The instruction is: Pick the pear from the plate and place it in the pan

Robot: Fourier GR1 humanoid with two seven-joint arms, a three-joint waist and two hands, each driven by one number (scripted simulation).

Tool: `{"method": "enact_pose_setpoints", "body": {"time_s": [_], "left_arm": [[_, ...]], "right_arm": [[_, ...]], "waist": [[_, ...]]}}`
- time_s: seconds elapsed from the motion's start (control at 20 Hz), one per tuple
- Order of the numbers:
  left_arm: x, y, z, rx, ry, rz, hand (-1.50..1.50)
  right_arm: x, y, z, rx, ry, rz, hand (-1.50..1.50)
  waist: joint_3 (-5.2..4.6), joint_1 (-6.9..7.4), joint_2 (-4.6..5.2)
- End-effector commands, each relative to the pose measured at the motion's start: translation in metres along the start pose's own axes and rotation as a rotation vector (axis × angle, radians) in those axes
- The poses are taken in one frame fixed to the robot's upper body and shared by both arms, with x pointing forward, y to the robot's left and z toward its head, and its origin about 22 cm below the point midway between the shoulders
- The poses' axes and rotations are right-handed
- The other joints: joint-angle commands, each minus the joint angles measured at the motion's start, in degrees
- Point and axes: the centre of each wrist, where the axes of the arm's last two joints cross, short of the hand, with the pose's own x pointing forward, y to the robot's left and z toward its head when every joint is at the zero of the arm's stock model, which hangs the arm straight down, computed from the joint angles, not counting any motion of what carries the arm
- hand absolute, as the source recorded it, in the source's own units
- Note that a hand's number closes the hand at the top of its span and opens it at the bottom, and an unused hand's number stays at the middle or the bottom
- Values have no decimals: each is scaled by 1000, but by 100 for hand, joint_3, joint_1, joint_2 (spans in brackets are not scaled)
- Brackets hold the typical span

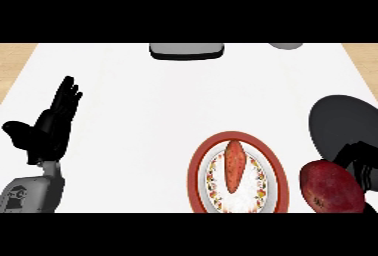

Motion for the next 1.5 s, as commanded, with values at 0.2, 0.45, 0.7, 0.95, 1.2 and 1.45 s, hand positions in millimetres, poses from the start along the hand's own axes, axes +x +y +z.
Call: {"method": "enact_pose_setpoints", "body": {"time_s": [0.2,0.45,0.7,0.95,1.2,1.45], "left_arm": [[-5,-2,-5,-29,-1,9,0],[14,-16,-8,-36,-17,-3,0],[8,-9,-10,-63,-11,3,0],[16,-8,-20,-50,-24,9,0],[6,-4,-19,-63,-36,7,0],[13,-20,-17,-62,-48,12,0]], "right_arm": [[-85,-61,-64,-143,103,32,150],[-148,-77,-87,-188,131,181,150],[-201,-44,-112,-183,173,260,150],[-231,-43,-138,-206,188,216,150],[-250,-6,-133,-122,245,68,150],[-264,-6,-126,127,327,-110,-150]], "waist": [[5,156,49],[13,224,57],[17,325,89],[21,363,105],[25,402,127],[31,413,121]]}}
